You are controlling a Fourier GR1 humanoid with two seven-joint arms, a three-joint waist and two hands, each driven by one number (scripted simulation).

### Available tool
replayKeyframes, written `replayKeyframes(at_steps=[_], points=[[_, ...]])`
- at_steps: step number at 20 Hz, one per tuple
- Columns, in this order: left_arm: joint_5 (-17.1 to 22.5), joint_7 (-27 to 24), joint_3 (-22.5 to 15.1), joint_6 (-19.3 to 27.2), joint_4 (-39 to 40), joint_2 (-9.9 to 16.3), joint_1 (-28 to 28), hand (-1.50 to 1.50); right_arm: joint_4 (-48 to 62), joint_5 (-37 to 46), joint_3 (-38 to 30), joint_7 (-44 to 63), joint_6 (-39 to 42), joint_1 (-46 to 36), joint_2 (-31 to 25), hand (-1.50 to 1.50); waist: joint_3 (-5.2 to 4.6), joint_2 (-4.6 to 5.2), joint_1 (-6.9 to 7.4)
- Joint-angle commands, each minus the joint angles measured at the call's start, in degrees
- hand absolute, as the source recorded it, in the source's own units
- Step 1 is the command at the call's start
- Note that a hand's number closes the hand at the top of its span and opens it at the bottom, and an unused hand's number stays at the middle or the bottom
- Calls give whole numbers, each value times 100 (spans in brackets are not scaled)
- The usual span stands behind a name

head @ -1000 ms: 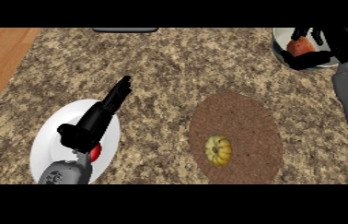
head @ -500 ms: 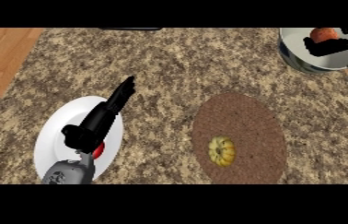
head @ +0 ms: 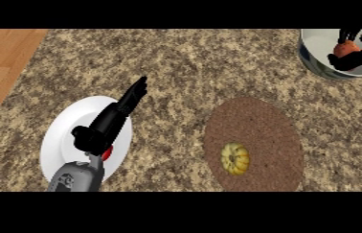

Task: Pick the sweet potato from the placemat and place it in the bowl

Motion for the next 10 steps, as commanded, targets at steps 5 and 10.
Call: replayKeyframes(at_steps=[5, 10], points=[[-57, 60, -106, 96, -139, -136, 53, 0, 776, -243, -242, -784, 1014, -165, -187, -150, 17, 26, 91], [-35, -33, -15, -11, -95, 3, 62, 0, 782, -737, -798, -1066, 770, -280, -357, -150, 23, 50, 117]])
